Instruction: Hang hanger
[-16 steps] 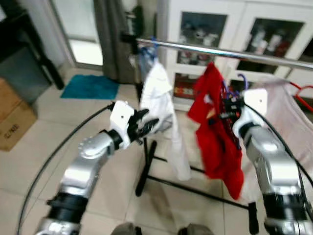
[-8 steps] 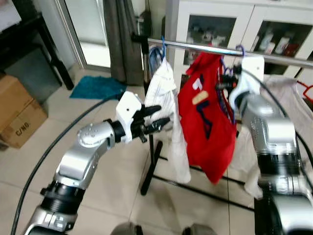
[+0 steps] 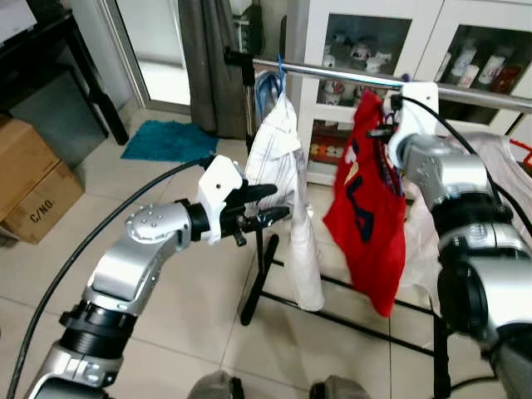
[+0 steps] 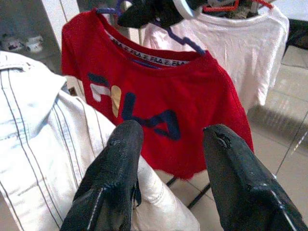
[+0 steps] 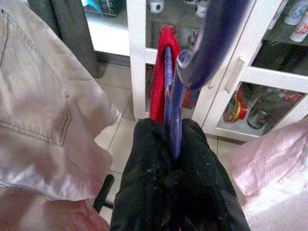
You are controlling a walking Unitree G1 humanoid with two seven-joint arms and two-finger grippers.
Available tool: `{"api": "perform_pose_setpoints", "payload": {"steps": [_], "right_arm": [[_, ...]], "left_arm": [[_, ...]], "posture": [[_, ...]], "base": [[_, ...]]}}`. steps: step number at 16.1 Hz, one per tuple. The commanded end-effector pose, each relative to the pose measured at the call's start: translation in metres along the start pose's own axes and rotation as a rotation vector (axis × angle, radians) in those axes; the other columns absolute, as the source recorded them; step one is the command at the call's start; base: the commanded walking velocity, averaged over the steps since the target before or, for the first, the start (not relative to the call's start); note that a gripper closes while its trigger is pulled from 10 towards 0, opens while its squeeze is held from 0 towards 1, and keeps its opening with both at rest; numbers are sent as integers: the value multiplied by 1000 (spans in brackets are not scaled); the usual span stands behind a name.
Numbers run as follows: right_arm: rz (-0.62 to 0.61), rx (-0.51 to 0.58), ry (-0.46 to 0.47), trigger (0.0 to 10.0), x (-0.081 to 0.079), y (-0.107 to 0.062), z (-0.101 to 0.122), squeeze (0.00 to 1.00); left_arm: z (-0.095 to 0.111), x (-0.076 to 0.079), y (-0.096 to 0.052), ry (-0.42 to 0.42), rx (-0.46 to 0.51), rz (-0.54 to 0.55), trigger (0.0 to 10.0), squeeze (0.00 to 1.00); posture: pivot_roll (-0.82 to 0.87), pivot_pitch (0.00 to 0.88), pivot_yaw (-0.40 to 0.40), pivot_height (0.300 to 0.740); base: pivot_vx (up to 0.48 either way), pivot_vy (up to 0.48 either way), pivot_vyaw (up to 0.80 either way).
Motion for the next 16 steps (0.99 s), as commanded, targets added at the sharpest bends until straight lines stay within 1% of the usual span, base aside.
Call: {"api": "perform_pose_setpoints", "payload": {"steps": [1,4,5,6,7,8,10,11,12,13,14,15,16], "right_arm": [[6,-14,-20,10000,-2,2,0,0],[49,-54,-28,10000,-9,4,-7,0],[63,-61,-22,10000,-9,4,-10,757],[84,-40,-1,10000,-8,4,-10,1000],[129,41,-5,10000,-9,2,-1,1000],[157,95,-5,10000,-7,-1,4,1000],[186,156,17,10000,-2,-8,8,1000],[212,180,28,10000,0,-15,7,1000],[238,197,39,10000,0,-19,5,1000],[278,219,63,10000,-1,-31,1,1000],[316,269,73,10000,-4,-48,-2,1000],[330,281,71,10000,-5,-54,-3,1000],[282,336,35,10000,2,-71,-7,1000]], "left_arm": [[2,4,-1,16,-7,-17,10000,0],[0,4,-3,10,-18,-16,10000,0],[-1,4,-2,5,-22,-15,10000,0],[-3,3,-1,-1,-23,-5,10000,0],[-3,-1,1,-19,-9,36,10000,0],[-5,-7,2,-35,-2,86,10000,0],[-9,-15,4,-58,6,151,10000,0],[-8,-20,5,-67,26,195,10000,0],[-8,-23,6,-76,39,216,10000,0],[-7,-26,7,-128,74,252,10000,0],[-9,-31,6,-162,82,310,10000,0],[-10,-31,6,-162,82,327,10000,0],[-11,-33,5,-144,94,377,10000,0]], "posture": [[-47,0,60,740],[-40,0,50,740],[-46,0,51,740],[-46,0,51,740],[-49,0,54,740],[-56,0,59,740],[-67,0,68,740],[-74,0,73,740],[-90,0,86,740],[-107,0,103,740],[-111,0,107,740],[-115,0,111,740],[-116,0,107,740]], "base": [[0,0,0],[0,0,0],[0,0,0],[0,0,0],[0,0,0],[0,0,0],[0,0,0],[0,0,0],[0,0,0],[0,0,0],[0,0,0],[0,0,0],[0,0,0]]}}
Point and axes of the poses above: a point about 5 cm out from each wrist's last joint towards the gripper, its own y axis pointing out of the wrist towards the gripper, its own z axis along the axis of the wrist's last joint, x = y × z, the point moved 4 cm from there along y, pointing out of the wrist towards the gripper, and after that the axes turned 5 degrees about -y, right-handed, at the moved point
